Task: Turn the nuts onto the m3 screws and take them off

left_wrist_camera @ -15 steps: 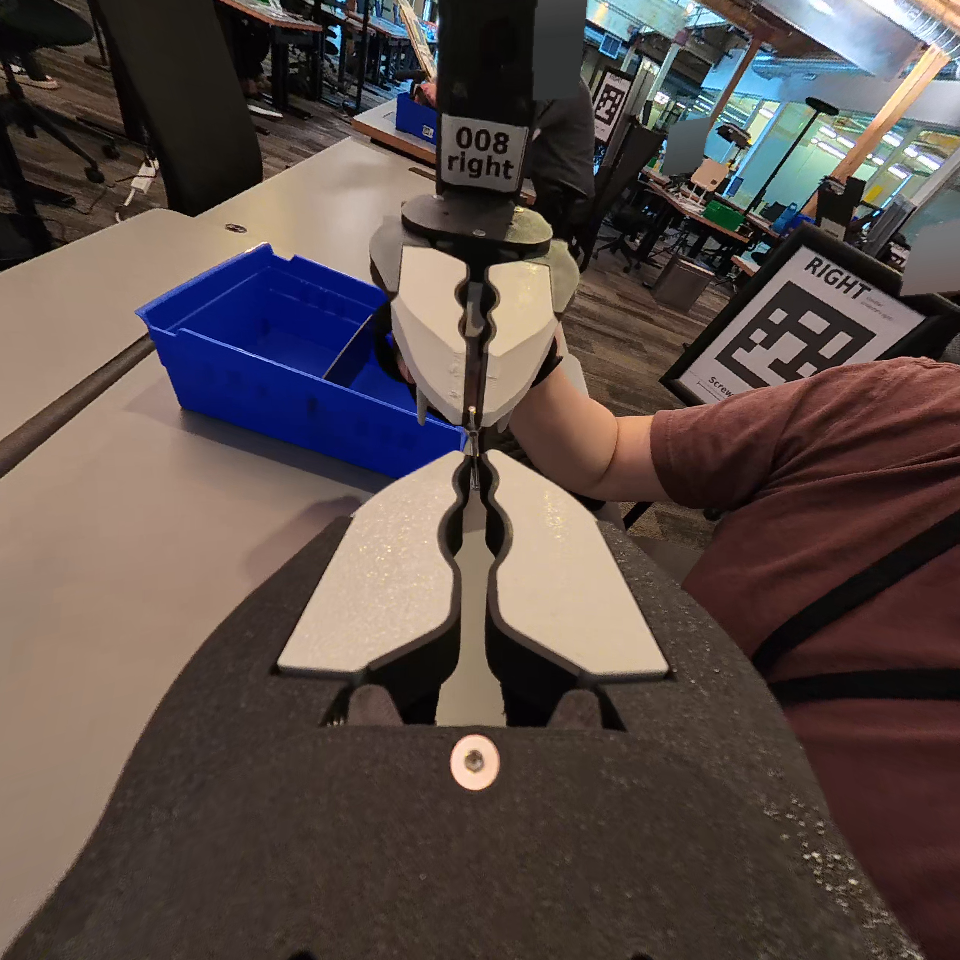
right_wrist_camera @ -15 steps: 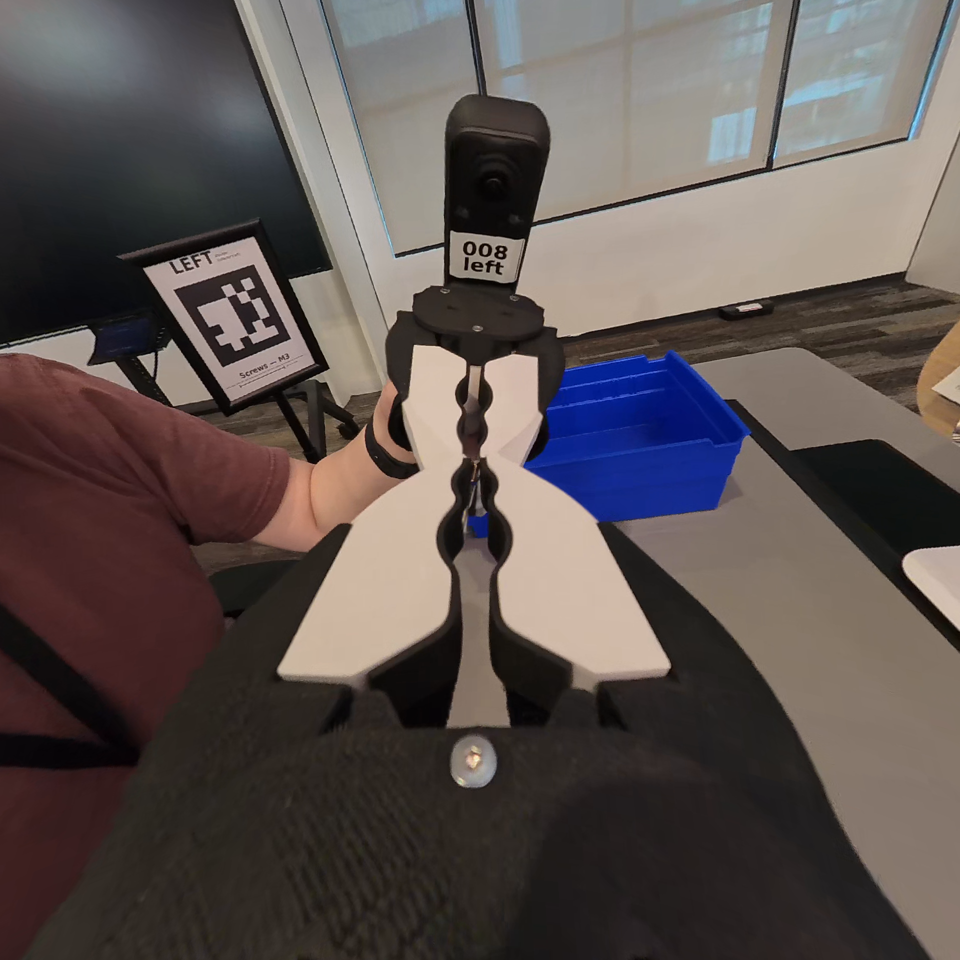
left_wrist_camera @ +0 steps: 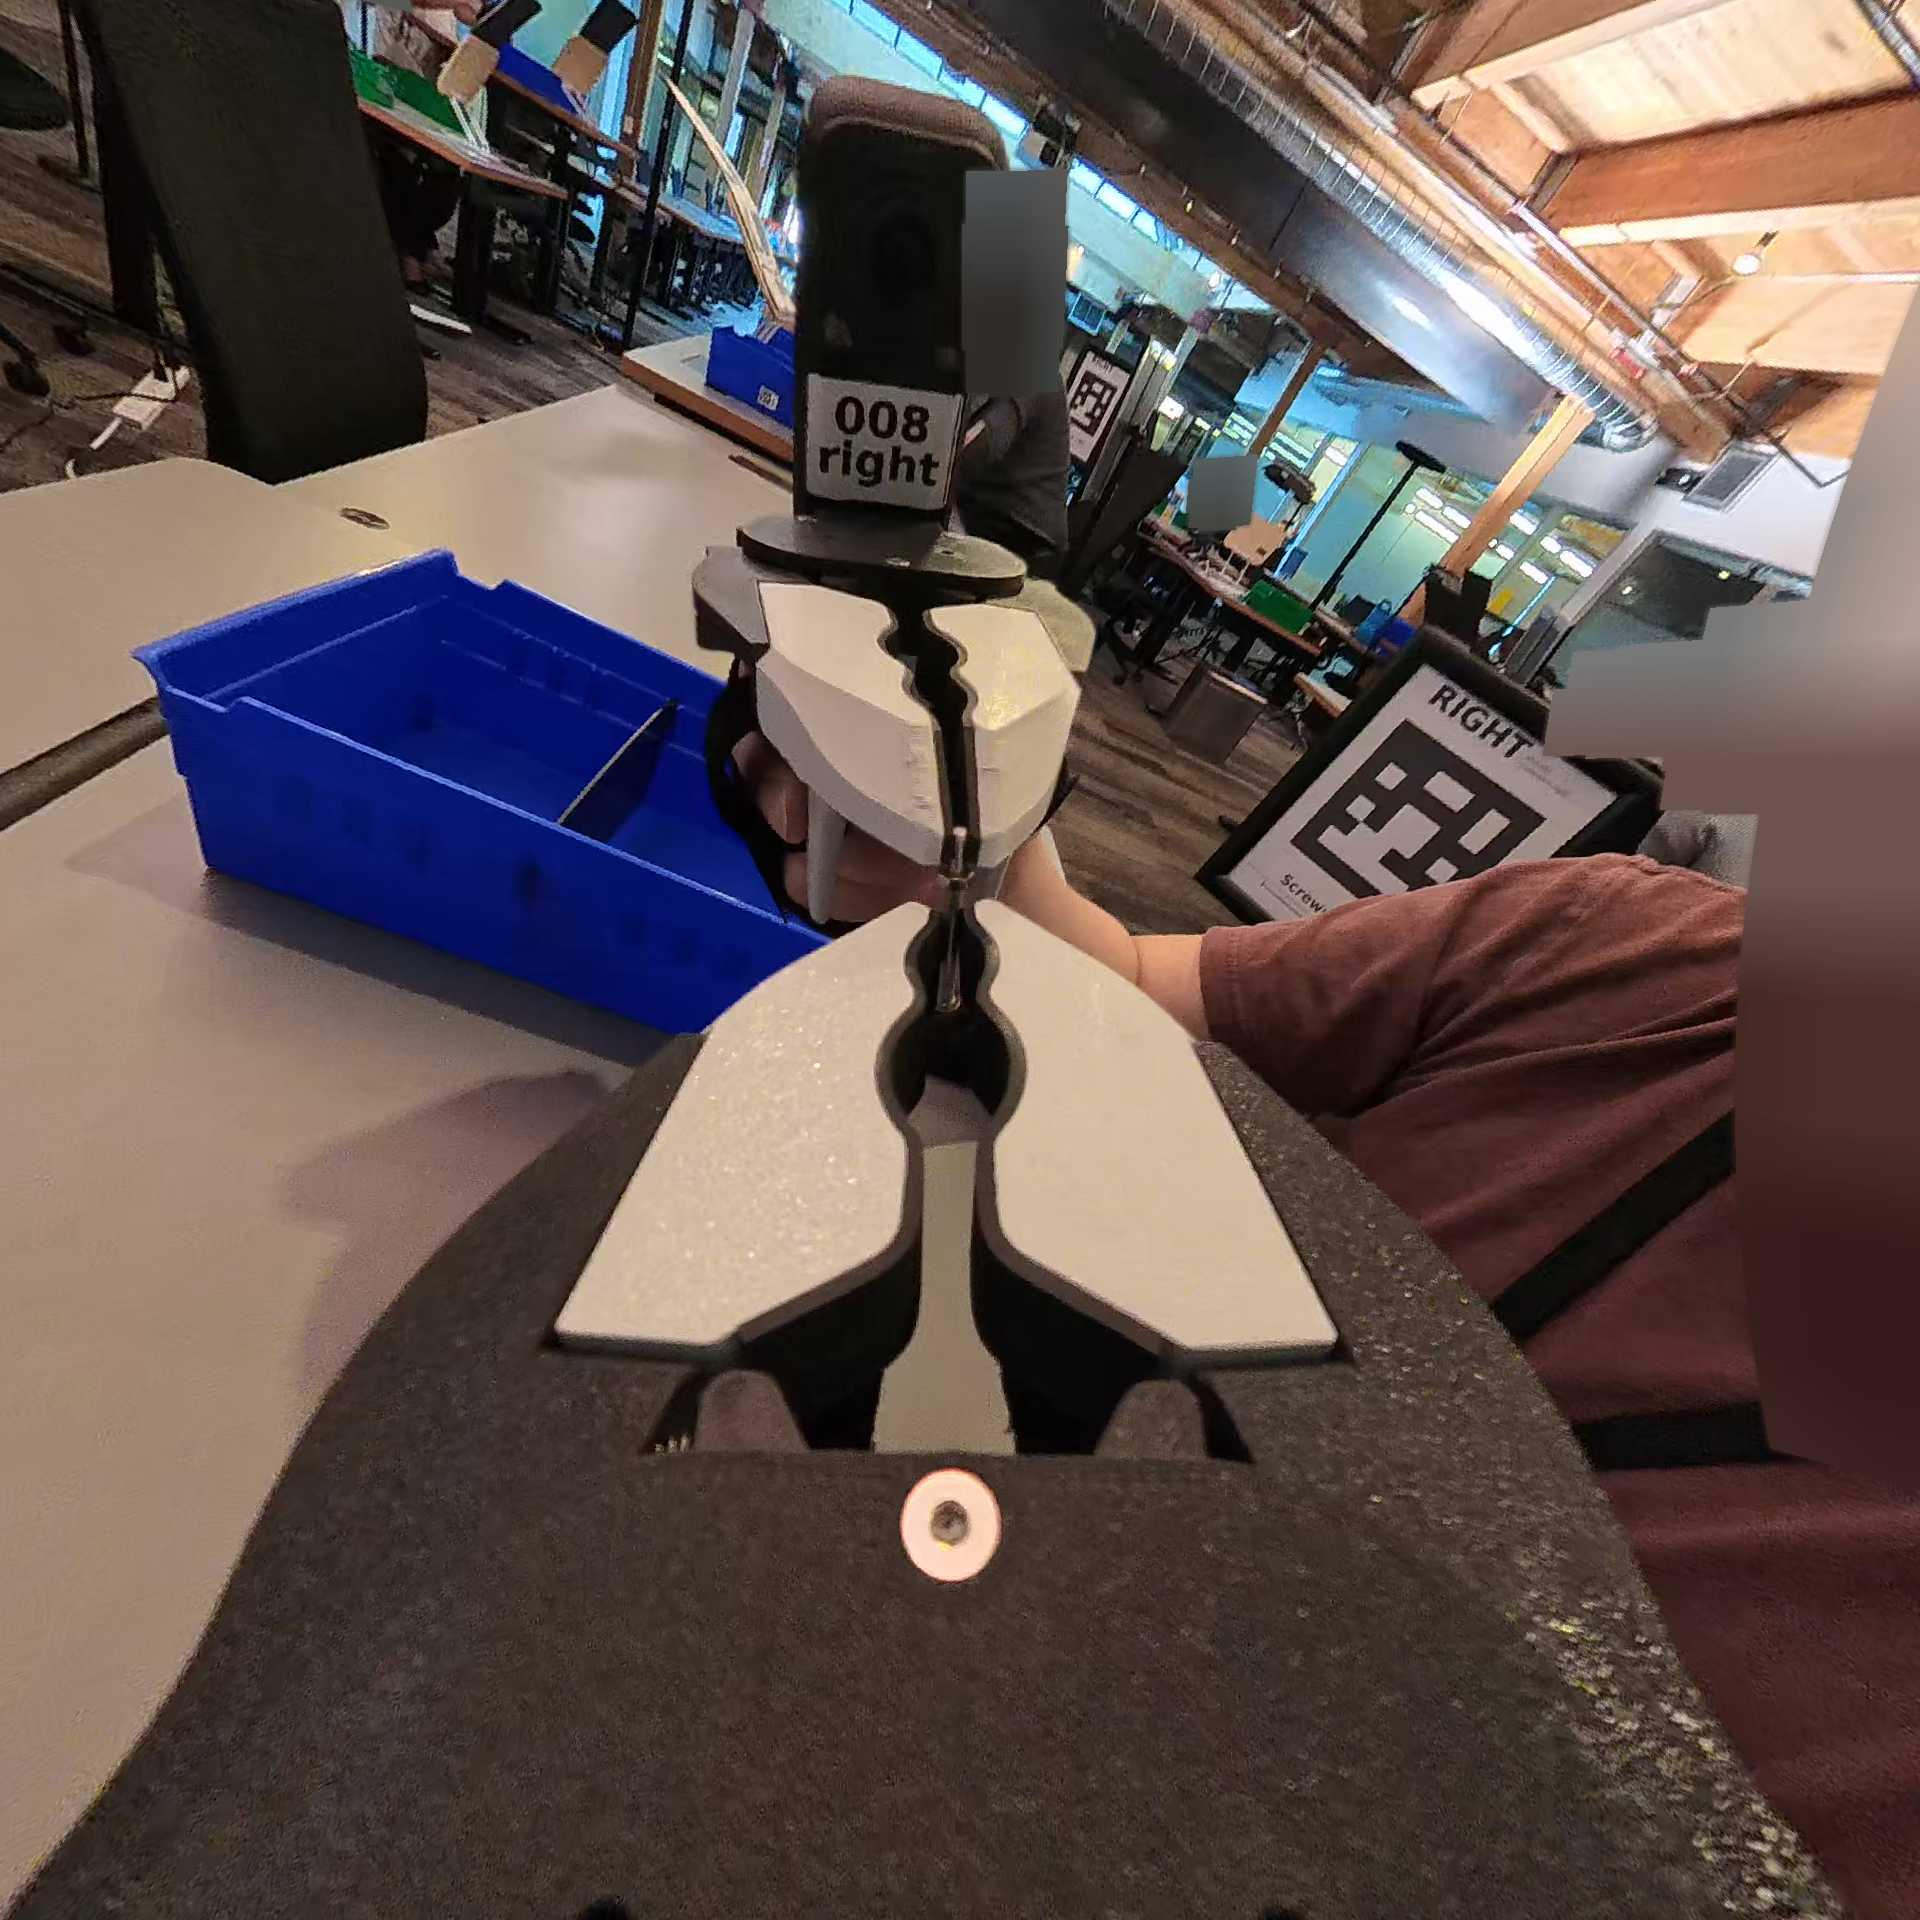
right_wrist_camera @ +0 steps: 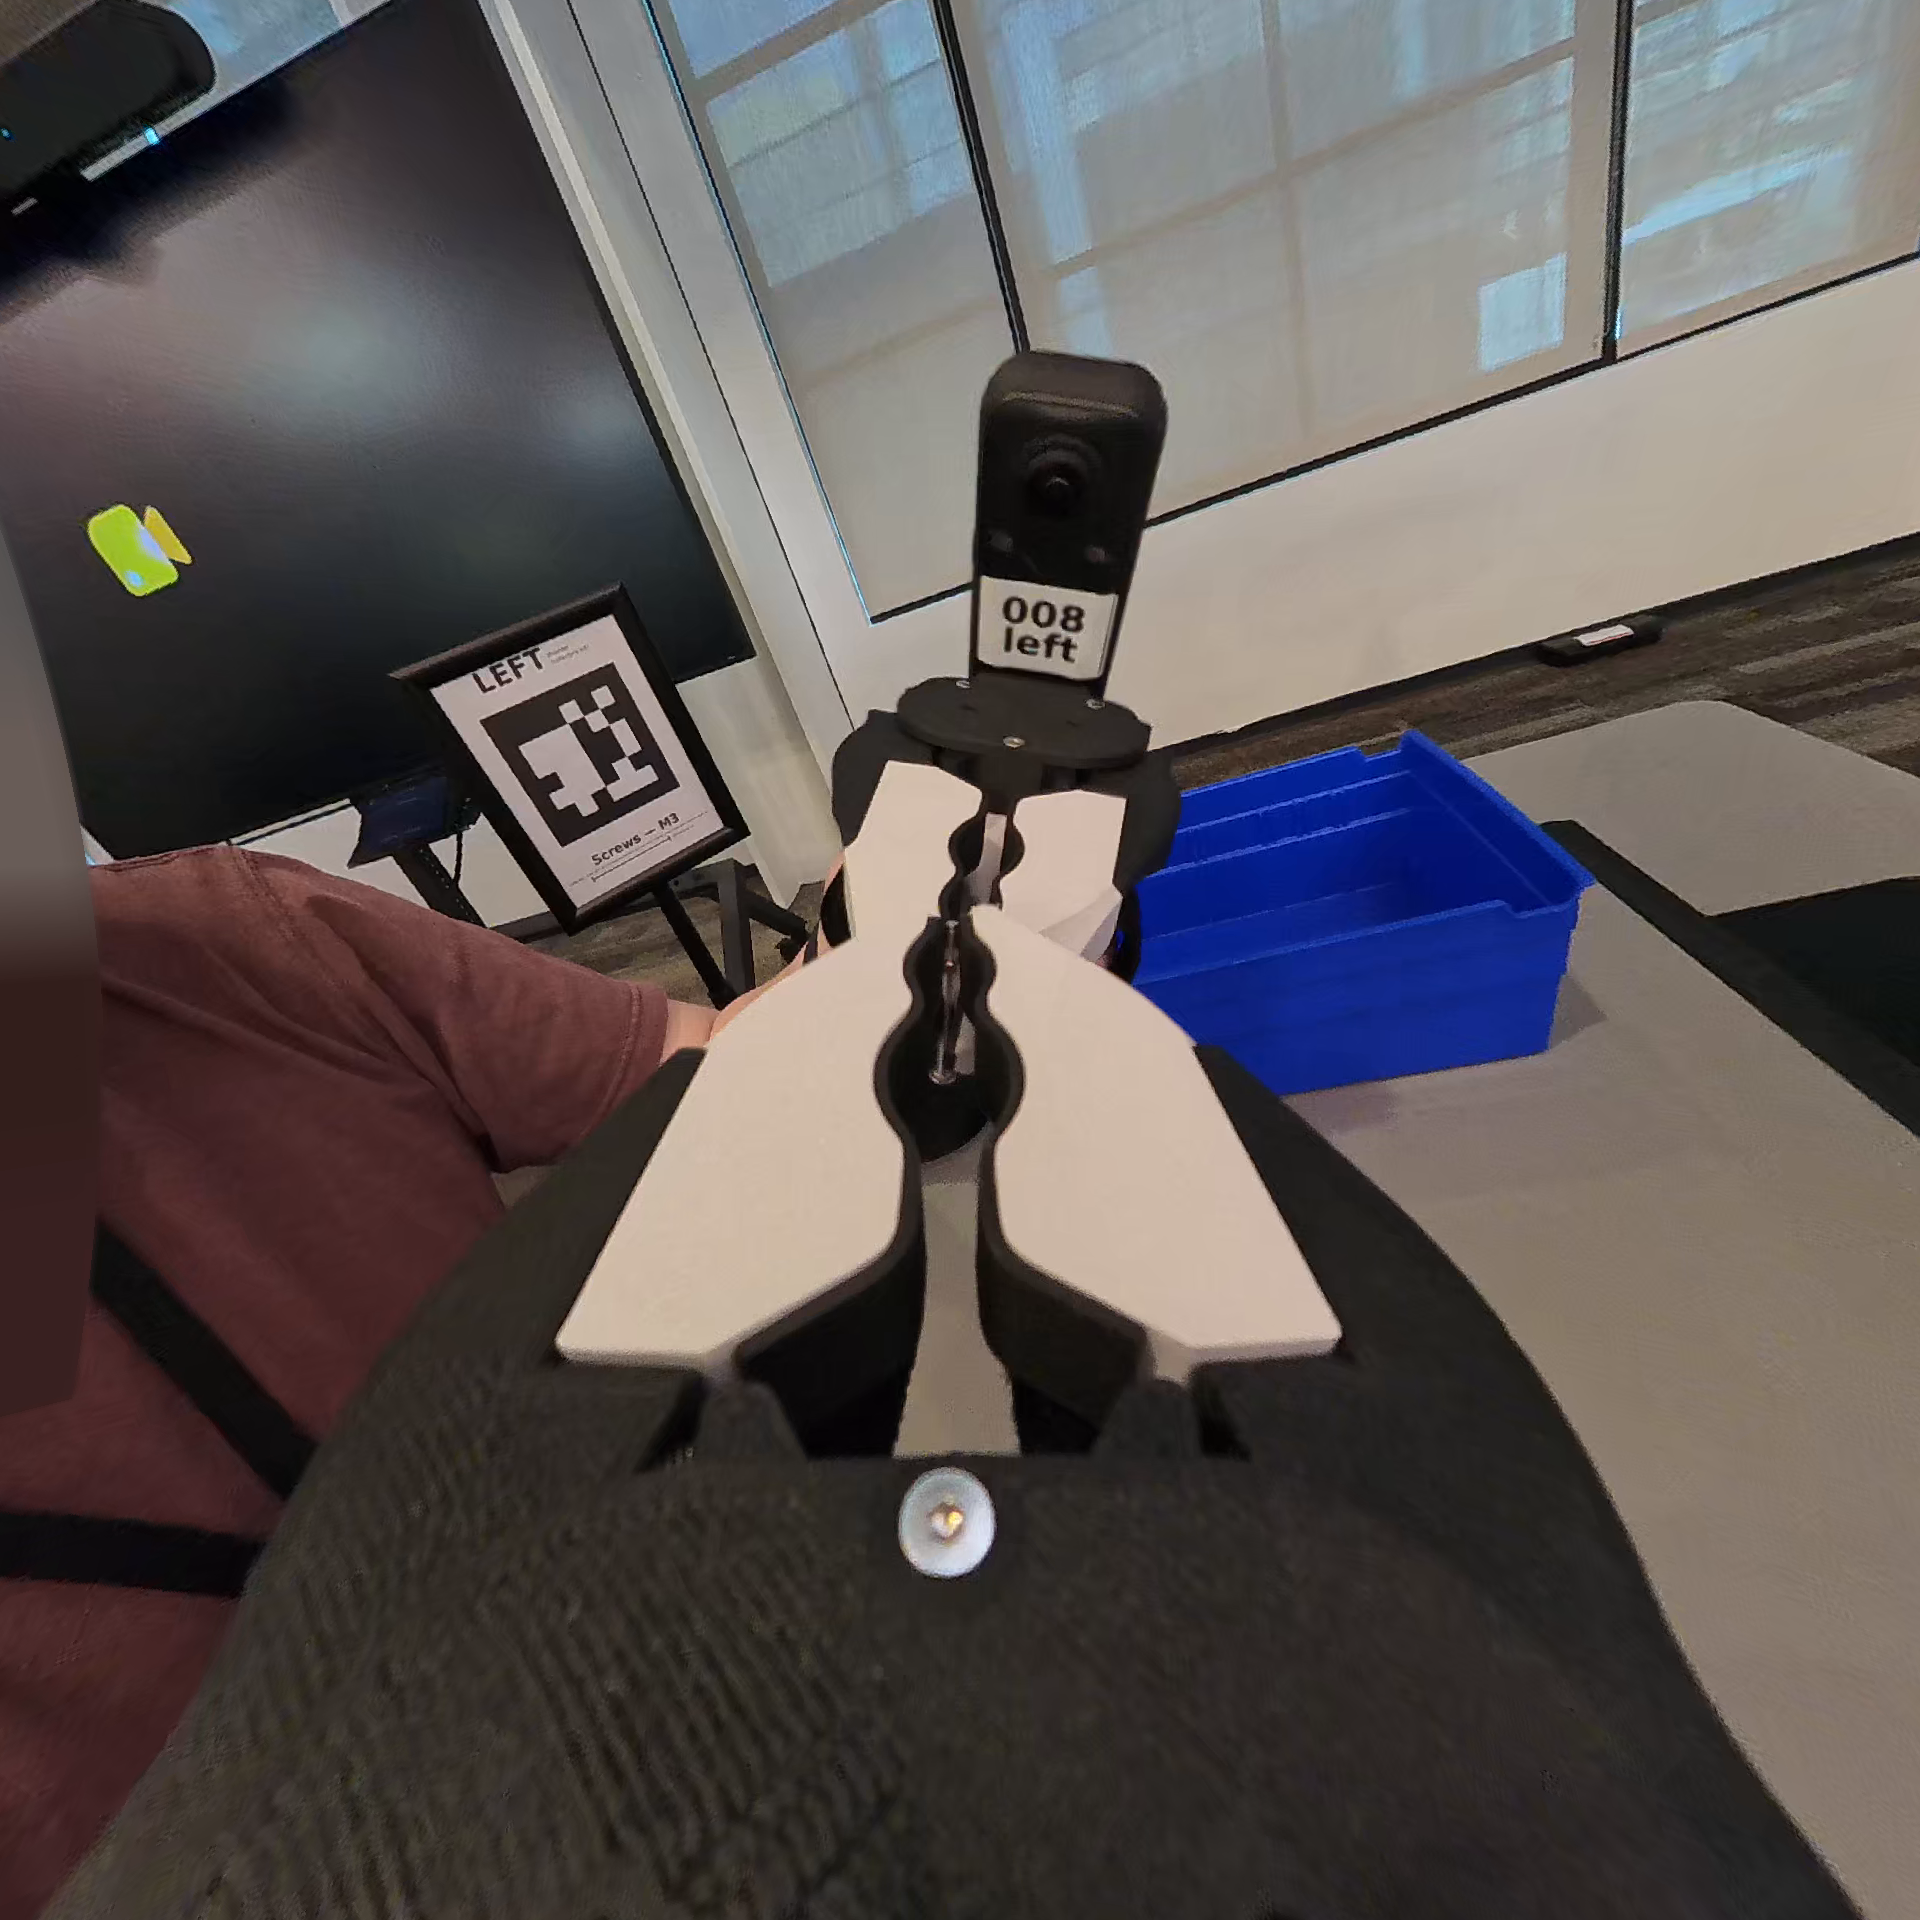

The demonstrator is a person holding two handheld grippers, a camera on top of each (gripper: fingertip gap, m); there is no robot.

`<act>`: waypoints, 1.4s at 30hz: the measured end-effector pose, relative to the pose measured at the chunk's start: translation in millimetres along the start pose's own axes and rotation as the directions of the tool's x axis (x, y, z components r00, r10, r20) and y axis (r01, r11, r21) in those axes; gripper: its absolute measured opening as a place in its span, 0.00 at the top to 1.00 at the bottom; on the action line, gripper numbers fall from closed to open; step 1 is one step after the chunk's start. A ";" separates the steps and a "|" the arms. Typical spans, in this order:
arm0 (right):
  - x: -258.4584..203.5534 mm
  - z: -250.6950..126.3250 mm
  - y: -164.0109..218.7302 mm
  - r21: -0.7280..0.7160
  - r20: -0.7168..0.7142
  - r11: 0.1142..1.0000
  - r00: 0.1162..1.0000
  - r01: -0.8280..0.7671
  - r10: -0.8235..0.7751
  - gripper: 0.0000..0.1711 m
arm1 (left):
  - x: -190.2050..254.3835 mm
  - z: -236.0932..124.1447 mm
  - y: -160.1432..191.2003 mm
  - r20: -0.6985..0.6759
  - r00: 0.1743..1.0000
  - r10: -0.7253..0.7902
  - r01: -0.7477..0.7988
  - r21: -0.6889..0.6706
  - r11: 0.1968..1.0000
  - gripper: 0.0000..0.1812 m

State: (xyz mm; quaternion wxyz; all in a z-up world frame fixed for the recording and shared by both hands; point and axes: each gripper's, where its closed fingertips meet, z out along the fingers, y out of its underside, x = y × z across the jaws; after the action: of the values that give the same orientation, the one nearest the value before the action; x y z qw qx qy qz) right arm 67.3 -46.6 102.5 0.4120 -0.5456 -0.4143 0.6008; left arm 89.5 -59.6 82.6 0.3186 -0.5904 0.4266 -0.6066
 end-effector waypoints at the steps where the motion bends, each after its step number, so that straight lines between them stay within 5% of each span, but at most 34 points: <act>1: 0.4 -0.6 -1.3 0.009 -0.002 1.000 1.000 0.000 0.000 0.98 | 0.1 0.0 -0.7 -0.010 1.000 -0.012 0.012 0.009 1.000 0.99; 17: 3.6 -5.6 -7.4 0.035 -0.036 0.999 0.999 0.033 -0.031 0.98 | -0.3 4.3 2.2 -0.003 1.000 -0.002 0.002 -0.003 1.000 0.99; 22: 6.3 -9.3 -11.4 0.030 -0.096 0.997 0.993 0.065 -0.062 0.87 | 1.8 2.1 -0.6 0.031 0.999 0.035 -0.035 -0.005 0.999 0.99; 42: -8.5 -3.4 -10.0 0.053 0.043 0.999 0.999 -0.002 -0.001 0.86 | 9.0 6.5 -0.8 0.058 0.989 0.137 -0.136 -0.029 0.990 0.99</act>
State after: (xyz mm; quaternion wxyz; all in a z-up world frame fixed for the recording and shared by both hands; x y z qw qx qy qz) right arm 71.7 -51.3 114.4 0.4172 -0.5214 -0.4068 0.6234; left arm 95.1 -68.2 87.0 0.3646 -0.5817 0.4639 -0.5598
